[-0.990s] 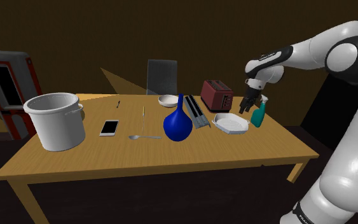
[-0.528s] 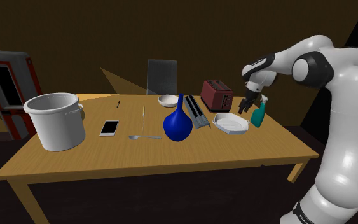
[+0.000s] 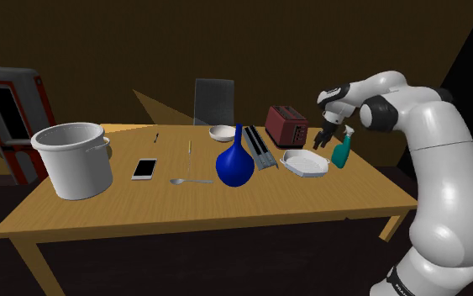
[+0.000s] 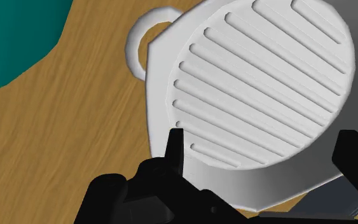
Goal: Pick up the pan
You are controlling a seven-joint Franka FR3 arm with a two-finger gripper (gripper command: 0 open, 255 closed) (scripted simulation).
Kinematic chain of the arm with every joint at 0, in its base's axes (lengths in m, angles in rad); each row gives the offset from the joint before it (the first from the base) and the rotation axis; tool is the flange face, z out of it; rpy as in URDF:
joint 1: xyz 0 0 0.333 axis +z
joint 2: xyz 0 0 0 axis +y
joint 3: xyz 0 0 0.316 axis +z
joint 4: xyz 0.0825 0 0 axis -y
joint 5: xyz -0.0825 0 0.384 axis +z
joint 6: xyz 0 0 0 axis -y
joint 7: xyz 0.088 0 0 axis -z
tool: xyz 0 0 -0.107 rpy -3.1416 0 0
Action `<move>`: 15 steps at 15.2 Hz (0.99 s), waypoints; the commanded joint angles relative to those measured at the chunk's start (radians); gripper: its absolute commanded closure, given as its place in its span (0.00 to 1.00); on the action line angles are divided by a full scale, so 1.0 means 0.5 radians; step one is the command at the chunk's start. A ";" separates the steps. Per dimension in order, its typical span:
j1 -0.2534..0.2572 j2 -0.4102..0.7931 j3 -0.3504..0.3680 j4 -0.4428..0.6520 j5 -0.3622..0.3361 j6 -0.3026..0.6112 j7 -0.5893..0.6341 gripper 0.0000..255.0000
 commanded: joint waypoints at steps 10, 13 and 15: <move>-0.331 0.686 0.112 0.926 0.102 -0.188 0.052 0.00; -0.331 0.720 0.119 0.918 0.110 -0.147 0.041 0.00; -0.332 0.721 0.119 0.919 0.110 -0.148 0.041 0.00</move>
